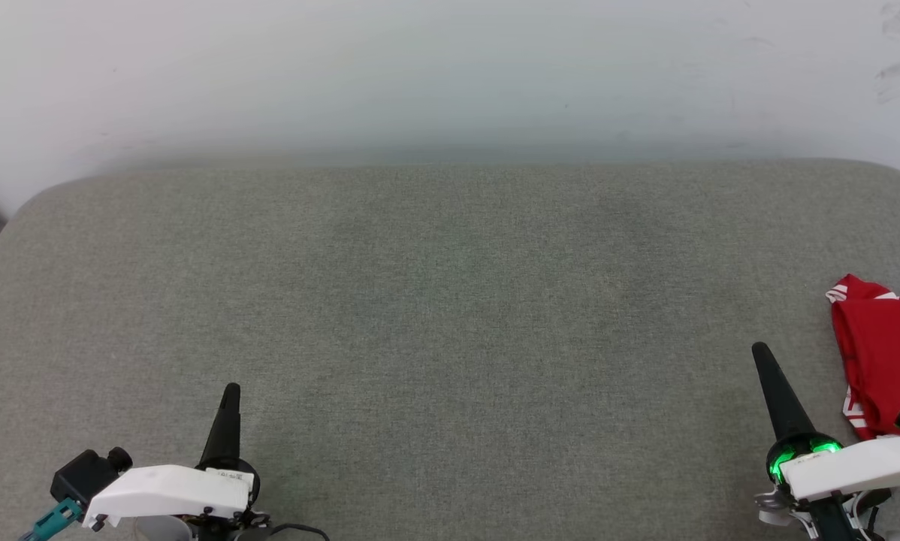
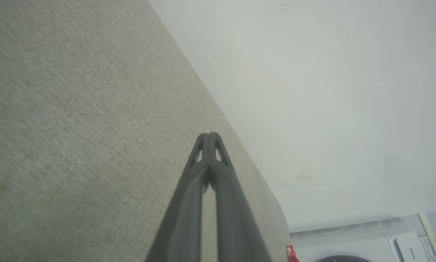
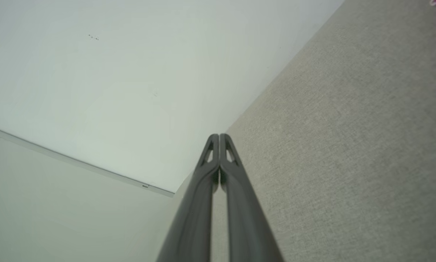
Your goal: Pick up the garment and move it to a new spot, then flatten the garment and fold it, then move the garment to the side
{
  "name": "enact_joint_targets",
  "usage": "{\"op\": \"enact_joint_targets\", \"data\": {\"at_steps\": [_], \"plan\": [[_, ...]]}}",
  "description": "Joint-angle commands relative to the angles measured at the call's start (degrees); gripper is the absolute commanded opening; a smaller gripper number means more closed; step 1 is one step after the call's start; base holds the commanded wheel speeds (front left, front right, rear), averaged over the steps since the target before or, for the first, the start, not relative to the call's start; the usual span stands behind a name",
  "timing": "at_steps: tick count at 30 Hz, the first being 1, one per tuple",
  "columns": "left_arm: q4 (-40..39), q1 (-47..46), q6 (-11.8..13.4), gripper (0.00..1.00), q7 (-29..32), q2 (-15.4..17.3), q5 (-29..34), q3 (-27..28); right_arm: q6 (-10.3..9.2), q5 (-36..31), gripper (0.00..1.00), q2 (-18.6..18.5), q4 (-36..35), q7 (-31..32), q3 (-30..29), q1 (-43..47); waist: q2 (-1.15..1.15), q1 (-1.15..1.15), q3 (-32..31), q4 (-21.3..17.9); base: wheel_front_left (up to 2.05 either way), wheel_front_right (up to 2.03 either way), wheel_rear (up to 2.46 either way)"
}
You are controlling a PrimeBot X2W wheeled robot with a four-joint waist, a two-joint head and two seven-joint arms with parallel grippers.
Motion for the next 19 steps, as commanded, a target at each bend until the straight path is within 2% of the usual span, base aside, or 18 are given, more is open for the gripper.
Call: {"op": "enact_joint_targets", "data": {"at_steps": [1, 19], "plan": [[-0.27, -1.17, -0.2, 0.0, 0.32, 0.05, -1.22, 0.26, 0.0, 1.38, 0.0, -0.15, -0.1, 0.13, -0.21, -1.41, 0.0, 0.0, -0.02, 0.01, 0.0, 0.0, 0.0], [0.34, -2.16, -0.91, 0.0, 2.99, -0.16, -10.92, 1.32, 0.0, 11.62, 0.0, 0.23, 2.85, 0.68, -0.96, -2.65, 0.0, 0.0, -0.54, 0.2, 0.0, 0.0, 0.0]]}}
